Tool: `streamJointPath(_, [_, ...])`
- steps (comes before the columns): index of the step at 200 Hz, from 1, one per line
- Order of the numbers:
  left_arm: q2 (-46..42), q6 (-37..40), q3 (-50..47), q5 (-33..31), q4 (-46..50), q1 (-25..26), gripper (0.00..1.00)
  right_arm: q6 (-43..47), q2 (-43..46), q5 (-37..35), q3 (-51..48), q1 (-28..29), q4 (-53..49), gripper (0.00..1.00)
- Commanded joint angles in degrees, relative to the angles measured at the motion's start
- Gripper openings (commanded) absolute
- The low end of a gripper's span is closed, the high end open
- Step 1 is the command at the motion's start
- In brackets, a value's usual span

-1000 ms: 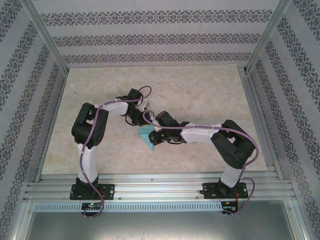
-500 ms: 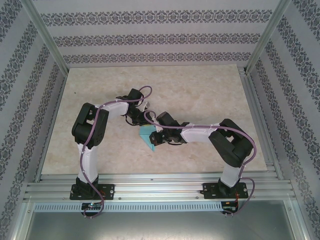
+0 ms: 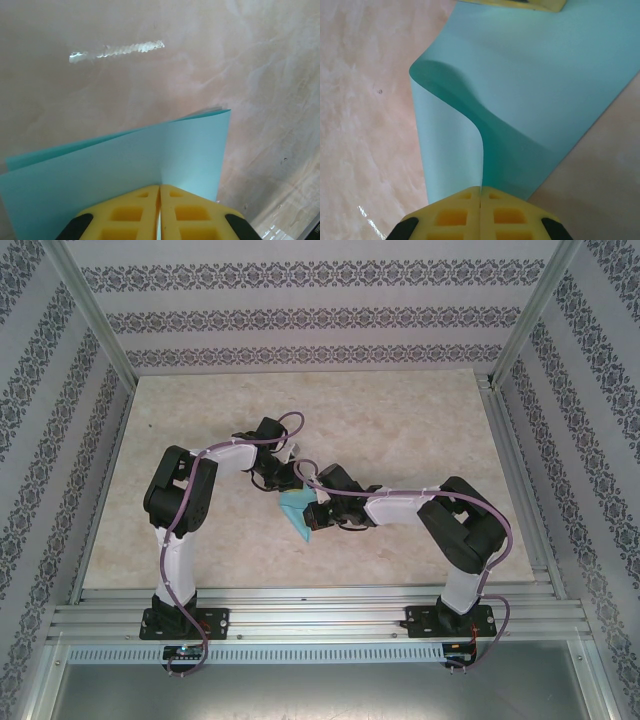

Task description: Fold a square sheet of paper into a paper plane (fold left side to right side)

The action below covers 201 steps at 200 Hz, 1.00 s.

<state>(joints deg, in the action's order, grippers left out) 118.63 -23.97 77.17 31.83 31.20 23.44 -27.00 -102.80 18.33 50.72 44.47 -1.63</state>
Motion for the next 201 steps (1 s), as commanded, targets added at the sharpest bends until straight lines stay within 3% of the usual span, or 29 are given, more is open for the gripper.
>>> streamJointPath(1, [3.2,1.5,-0.5,-3.9,1.9,1.3,0.1,-0.3,-0.5,-0.1,-0.1,-0.4,1.6,0.0])
streamJointPath(201, [3.4,1.4,-0.5,-4.6,2.0,1.6,0.09,-1.2,-0.2,-1.6,-1.5,-1.2,1.8,0.0])
